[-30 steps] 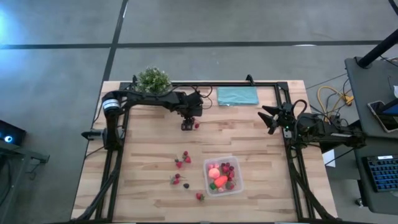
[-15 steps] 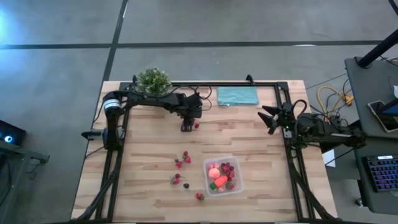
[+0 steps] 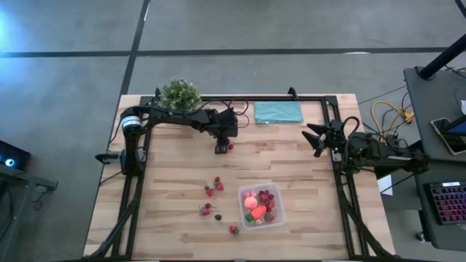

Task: Pick and placing Produce into tupperware
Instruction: Put the red cherry into the transparent container

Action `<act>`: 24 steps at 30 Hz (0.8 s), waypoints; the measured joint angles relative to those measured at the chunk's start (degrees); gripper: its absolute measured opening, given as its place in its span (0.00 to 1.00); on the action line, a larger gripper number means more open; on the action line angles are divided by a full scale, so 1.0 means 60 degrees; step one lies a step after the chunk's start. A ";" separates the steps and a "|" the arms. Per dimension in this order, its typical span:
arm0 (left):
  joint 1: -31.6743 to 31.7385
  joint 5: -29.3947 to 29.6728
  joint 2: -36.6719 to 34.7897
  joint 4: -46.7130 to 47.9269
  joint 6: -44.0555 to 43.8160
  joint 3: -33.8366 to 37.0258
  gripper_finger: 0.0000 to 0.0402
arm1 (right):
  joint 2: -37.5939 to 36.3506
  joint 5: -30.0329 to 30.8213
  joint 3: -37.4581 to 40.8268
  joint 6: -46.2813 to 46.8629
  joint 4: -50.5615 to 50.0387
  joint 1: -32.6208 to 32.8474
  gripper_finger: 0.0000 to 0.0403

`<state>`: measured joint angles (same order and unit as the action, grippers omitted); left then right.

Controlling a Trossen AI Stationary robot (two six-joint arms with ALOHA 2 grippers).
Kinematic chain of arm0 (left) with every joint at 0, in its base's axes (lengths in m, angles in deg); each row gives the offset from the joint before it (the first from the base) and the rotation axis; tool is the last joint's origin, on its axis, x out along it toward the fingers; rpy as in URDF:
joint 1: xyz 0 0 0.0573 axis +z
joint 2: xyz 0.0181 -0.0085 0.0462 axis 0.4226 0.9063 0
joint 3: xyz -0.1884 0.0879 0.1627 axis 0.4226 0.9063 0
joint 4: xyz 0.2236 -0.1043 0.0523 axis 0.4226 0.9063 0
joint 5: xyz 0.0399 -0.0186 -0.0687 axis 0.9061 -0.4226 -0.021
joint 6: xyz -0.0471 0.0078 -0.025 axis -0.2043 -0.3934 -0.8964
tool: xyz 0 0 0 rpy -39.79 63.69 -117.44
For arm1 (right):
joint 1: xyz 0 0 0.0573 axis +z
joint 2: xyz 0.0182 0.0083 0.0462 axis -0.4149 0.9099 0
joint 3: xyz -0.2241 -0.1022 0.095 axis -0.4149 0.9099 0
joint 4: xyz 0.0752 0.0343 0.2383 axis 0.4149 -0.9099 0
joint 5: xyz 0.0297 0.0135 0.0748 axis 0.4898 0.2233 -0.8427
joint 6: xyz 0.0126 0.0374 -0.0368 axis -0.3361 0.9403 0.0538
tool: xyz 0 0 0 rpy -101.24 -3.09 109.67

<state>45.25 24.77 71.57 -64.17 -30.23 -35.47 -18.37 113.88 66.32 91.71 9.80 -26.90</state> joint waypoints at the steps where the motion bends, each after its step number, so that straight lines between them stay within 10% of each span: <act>1: 0.0000 0.0000 0.0016 0.0024 -0.0003 0.0000 0.31 | 0.0000 0.0000 0.0000 -0.0002 0.0000 0.0000 0.63; 24: -0.0007 0.0055 0.0034 0.0210 -0.0449 0.0226 0.13 | 0.0000 0.0002 0.0000 0.0000 0.0000 0.0000 0.62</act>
<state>45.21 25.10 71.77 -62.91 -32.92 -34.11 -18.37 113.89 66.32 91.71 9.80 -26.90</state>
